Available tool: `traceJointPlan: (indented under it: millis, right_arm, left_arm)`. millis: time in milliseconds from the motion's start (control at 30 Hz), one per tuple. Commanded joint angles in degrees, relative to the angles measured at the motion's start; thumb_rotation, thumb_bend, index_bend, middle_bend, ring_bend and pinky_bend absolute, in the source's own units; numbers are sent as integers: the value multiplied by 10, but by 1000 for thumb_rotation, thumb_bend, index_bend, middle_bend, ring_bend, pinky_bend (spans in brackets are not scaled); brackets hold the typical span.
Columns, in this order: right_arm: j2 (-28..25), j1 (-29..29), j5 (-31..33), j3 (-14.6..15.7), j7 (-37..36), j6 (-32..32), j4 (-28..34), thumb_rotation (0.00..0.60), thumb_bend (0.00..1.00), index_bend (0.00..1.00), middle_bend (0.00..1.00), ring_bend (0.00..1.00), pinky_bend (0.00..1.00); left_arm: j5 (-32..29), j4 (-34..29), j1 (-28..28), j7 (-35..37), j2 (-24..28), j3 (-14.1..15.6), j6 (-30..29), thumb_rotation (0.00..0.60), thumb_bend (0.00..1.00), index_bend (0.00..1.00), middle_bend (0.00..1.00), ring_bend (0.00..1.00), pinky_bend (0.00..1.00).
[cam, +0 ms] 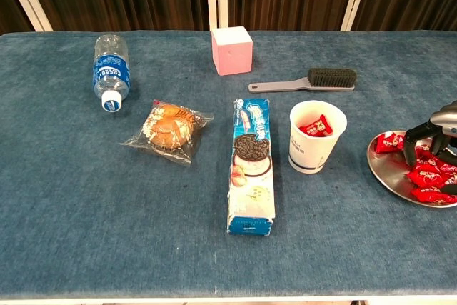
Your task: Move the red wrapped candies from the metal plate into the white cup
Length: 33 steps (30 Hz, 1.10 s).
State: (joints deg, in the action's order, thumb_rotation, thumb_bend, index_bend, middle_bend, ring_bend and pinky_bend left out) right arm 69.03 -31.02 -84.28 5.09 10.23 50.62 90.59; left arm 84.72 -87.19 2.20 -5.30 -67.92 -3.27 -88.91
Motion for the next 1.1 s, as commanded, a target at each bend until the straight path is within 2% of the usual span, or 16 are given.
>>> traceJointPlan:
  millis: [33, 233, 433, 600, 800, 933, 1100]
  right_arm:
    - [7, -4, 4, -2, -2, -9, -7, 600, 399, 486, 862, 1000, 1000]
    - [19, -11, 11, -5, -8, -28, -20, 600, 462, 551, 862, 1000, 1000]
    - [13, -9, 8, -14, -16, -11, -17, 600, 510, 626, 862, 1000, 1000]
    - [-8, -7, -6, -32, -26, 25, 11, 600, 519, 635, 862, 1000, 1000]
    - [-32, -27, -27, -67, -35, 52, 63, 600, 519, 637, 862, 1000, 1000]
    - [-22, -50, -25, -89, -20, 42, 81, 600, 520, 635, 862, 1000, 1000]
    - [18, -80, -10, -103, -9, 10, 77, 600, 519, 617, 862, 1000, 1000]
  left_arm:
    - [-1, 0, -1, 0, 0, 0, 0, 600, 20, 90, 15, 0, 0]
    - [-3, 0, -2, -1, 2, 0, 0, 600, 20, 90, 14, 0, 0]
    - [-3, 0, -2, -1, 1, 0, 1, 600, 20, 90, 14, 0, 0]
    - [-3, 1, -2, 0, 1, 0, 0, 600, 20, 90, 14, 0, 0]
    - [-1, 1, -2, 0, 2, -1, -2, 600, 20, 90, 14, 0, 0]
    - [-2, 1, -2, 1, 1, -1, -1, 600, 20, 91, 14, 0, 0]
    - [-5, 5, -2, 4, 1, -1, 1, 600, 20, 91, 14, 0, 0]
